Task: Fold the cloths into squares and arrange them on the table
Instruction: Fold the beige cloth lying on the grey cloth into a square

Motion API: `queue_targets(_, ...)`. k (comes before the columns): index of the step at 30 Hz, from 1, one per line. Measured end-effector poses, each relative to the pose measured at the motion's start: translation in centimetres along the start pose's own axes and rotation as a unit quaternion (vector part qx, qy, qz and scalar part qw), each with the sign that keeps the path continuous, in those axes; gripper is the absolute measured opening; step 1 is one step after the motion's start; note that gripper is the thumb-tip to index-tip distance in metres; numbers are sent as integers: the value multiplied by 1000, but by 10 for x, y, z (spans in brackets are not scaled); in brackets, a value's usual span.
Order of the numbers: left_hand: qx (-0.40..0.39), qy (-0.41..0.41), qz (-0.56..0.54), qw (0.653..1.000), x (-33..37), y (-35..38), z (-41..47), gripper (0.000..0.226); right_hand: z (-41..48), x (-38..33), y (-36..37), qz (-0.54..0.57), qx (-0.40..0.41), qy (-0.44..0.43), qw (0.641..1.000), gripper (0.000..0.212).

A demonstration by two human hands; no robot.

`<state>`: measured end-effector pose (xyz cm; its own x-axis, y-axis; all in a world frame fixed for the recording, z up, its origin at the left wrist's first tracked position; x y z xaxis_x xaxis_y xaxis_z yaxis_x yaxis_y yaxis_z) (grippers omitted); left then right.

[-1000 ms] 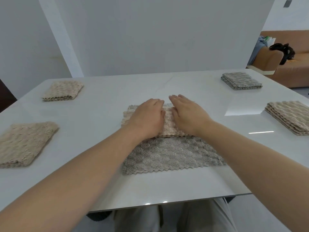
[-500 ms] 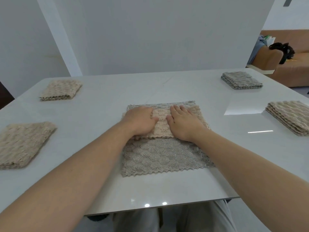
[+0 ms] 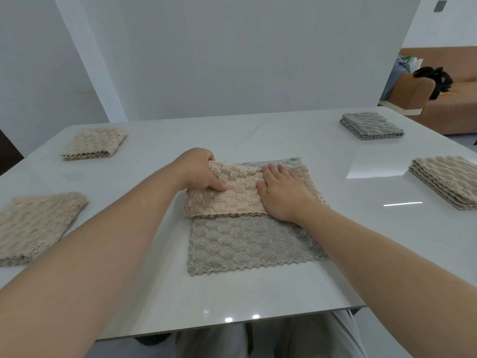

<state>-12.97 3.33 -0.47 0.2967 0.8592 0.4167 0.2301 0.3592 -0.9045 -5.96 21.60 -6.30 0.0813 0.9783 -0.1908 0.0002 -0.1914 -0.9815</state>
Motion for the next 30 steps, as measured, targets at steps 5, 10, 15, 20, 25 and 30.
queue_targets(5, -19, -48, -242, 969, -20, 3, 0, 105, -1, -1, -1, 0, 0, 1, 1000, 65)
queue_targets(10, -32, -78, -313, 946, -21, 9, -2, 97, -1, 0, 0, 0, 0, 2, 1000, 65)
queue_targets(15, -65, -98, -271, 955, -25, 14, -3, 61, 0, 0, 1, -1, 0, 3, 1000, 65)
queue_targets(20, -42, -108, -291, 950, -32, 12, -2, 80, -1, -1, 0, 0, 1, 4, 1000, 65)
queue_targets(25, -108, -170, -413, 888, -31, 28, -12, 14, -1, 0, 0, 2, -1, 5, 1000, 65)
queue_targets(30, -131, -196, -458, 857, -29, 35, -19, 12, 0, 0, 1, -2, 3, 4, 1000, 65)
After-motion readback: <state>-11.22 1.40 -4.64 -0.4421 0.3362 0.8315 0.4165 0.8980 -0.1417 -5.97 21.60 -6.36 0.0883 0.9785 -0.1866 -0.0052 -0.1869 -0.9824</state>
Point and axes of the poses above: each hand's wrist, its own z-axis towards the middle knuckle, its own y-axis out of the palm, x = y × z, the point moved 9 cm from there along z, towards the middle knuckle, and after that the axes turned 4 degrees about y, right-handed, at the moved point
